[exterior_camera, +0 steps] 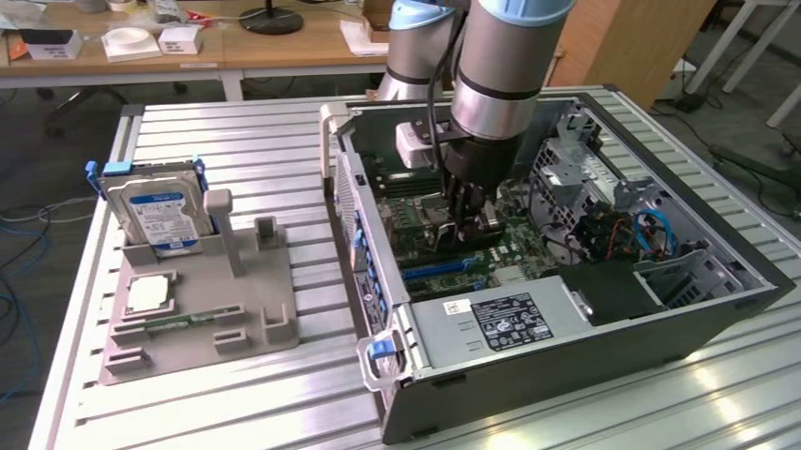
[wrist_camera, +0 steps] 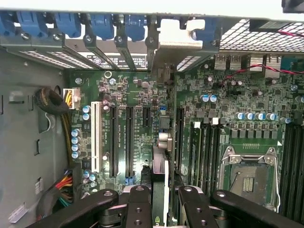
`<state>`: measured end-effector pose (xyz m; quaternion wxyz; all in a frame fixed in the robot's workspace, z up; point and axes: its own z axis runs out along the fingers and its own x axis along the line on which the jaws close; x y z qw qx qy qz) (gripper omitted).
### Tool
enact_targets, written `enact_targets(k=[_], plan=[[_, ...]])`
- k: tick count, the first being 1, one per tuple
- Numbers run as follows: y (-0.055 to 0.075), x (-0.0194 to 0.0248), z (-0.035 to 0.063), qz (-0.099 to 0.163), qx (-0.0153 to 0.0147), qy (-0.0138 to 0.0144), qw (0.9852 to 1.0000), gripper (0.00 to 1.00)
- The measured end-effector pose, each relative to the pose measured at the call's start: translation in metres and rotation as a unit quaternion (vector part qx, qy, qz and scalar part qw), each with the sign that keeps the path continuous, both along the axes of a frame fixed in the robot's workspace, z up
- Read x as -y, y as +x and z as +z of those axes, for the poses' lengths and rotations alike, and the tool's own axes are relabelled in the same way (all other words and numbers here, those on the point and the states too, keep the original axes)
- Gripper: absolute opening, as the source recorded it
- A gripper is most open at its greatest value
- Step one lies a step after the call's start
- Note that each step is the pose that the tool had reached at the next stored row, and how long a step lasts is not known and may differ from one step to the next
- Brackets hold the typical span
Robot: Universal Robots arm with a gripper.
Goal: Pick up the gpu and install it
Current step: 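Insert the gpu into the slot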
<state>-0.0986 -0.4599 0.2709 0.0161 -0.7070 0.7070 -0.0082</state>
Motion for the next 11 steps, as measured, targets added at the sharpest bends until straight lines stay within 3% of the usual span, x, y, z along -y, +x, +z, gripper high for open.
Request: enact_targets(k=[11], plan=[[-0.0018, 0.0000, -0.0110, 0.000, 0.0000, 0.0000, 1.0000, 0.27]])
